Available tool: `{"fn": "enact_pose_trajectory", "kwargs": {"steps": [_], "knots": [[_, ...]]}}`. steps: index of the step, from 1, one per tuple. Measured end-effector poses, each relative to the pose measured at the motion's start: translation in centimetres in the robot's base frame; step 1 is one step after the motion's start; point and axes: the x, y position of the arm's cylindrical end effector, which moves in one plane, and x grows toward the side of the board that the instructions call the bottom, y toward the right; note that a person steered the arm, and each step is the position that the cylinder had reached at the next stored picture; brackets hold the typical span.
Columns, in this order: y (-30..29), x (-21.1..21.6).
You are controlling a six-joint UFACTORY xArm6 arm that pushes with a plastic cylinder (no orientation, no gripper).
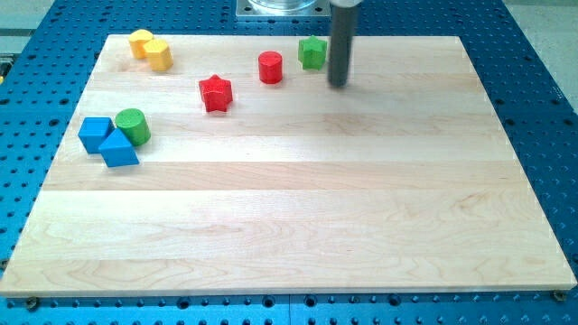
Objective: Place the red circle below the green star
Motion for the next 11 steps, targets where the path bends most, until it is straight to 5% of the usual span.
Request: {"fn": "enact_pose_trajectory", "kwargs": {"steps": [3,4,6,8,11], "knots": [[-5.6,-1.5],[-5.2,2.6],[-19.4,4.0],[-19.1,-0.4],[-12.4,-0.2]]}}
